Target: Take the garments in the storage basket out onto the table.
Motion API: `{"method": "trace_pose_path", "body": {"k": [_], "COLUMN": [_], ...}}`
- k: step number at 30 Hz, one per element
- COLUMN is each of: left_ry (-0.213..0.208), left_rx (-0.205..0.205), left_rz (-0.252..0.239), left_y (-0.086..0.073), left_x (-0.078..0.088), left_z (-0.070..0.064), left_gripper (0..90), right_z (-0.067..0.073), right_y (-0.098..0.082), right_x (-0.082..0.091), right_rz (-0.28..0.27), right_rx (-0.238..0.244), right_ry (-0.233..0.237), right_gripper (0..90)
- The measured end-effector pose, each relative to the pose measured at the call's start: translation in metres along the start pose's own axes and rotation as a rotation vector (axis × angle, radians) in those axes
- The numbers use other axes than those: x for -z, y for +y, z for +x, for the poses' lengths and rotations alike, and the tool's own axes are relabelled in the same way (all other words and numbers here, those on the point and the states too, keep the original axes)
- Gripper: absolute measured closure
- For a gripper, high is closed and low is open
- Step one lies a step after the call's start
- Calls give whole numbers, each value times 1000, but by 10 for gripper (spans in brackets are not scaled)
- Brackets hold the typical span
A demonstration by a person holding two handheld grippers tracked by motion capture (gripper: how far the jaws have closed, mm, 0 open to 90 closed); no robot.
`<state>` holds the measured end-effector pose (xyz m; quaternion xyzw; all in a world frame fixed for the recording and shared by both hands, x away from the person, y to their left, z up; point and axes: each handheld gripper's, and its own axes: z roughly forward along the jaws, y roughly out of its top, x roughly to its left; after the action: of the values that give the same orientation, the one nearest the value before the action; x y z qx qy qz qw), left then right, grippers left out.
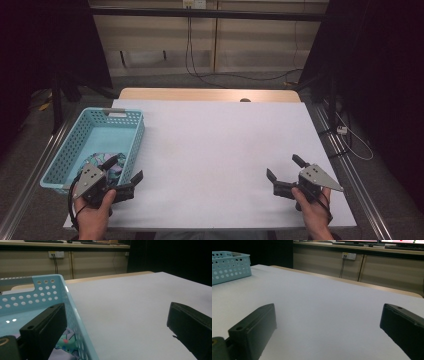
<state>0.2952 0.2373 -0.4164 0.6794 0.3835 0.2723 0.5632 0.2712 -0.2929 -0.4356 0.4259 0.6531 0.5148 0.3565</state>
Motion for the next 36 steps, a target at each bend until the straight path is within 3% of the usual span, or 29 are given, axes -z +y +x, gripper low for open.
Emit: {"method": "trace_pose_path", "body": {"k": [5,18,21,25,28,31,36], "left_ry": [5,24,4,31,1,-3,-33], "left_rx": [5,-24,-4,-2,8,31,57], "left_rz": [-4,85,103,128,167,172,228], "left_y": [1,7,10,19,24,26,31], "left_x": [1,7,10,16,16,16,17], "left_z": [1,10,15,19,25,29,41], "left_gripper": [27,37,44,44,44,44,46], "right_z": [0,-2,-2,-1,-2,-2,-3], "right_y": [0,-1,-1,-1,-1,-2,-3], "right_x": [1,-3,-2,-1,-1,-3,-4], "right_rz": [3,11,11,12,14,16,26], "right_rx": [4,-12,-8,-7,-8,-7,-13], "right_ry": [3,18,21,13,10,11,14], "right_gripper": [0,0,0,0,0,0,0]}}
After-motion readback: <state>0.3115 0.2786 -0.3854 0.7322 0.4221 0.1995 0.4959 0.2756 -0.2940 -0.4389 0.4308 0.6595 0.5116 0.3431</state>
